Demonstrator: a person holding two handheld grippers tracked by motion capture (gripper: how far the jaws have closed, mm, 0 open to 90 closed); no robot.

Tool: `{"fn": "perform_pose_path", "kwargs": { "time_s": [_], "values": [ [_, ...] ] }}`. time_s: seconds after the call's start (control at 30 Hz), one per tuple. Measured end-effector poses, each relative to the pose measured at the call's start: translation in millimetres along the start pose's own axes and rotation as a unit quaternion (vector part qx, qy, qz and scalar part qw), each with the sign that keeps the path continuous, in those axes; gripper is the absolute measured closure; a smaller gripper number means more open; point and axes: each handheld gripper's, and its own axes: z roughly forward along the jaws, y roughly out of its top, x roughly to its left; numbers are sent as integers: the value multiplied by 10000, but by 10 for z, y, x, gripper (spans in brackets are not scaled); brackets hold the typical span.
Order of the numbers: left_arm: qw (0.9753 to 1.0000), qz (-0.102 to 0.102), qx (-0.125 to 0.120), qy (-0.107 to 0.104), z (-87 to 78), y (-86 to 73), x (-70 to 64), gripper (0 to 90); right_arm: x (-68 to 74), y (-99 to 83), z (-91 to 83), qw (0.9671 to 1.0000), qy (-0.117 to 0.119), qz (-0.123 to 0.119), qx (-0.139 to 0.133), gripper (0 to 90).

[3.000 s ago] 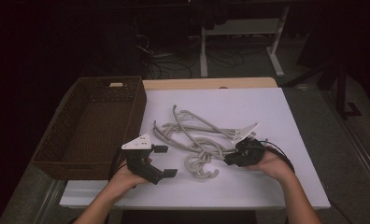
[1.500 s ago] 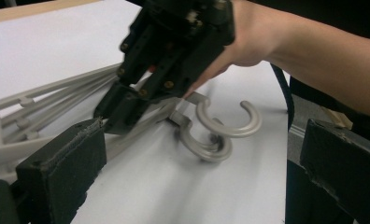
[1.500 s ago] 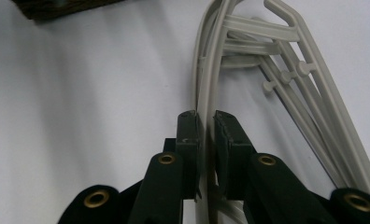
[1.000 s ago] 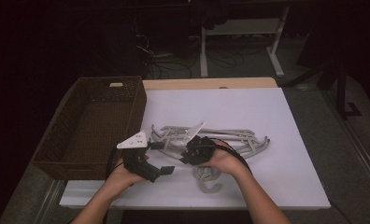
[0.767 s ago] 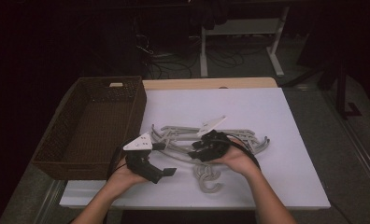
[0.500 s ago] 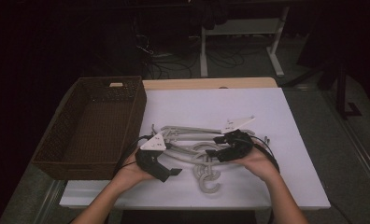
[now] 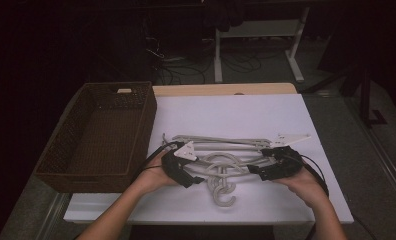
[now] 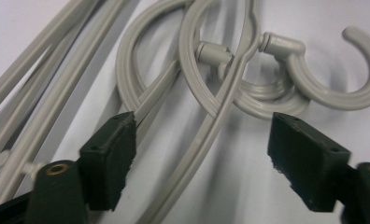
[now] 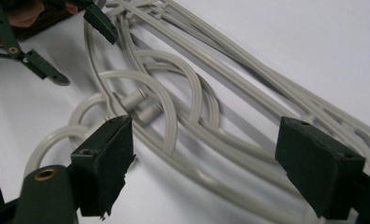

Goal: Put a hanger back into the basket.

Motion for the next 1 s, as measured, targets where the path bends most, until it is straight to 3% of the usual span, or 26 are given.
{"fn": "perform_pose_path", "kwargs": {
  "time_s": [0.3, 0.6, 1.0],
  "values": [
    [9982, 471, 366, 46, 132, 43, 5, 488, -43, -134, -117, 9997, -75, 208, -83, 163],
    [9958, 789, 459, 19, 191, 38, 8, 705, -48, -138, -111, 9997, -64, 214, -118, 163],
    [9914, 1228, 380, -232, 175, 75, -116, 771, -43, -115, -172, 9995, -87, 141, -259, 162]
  ]
}}
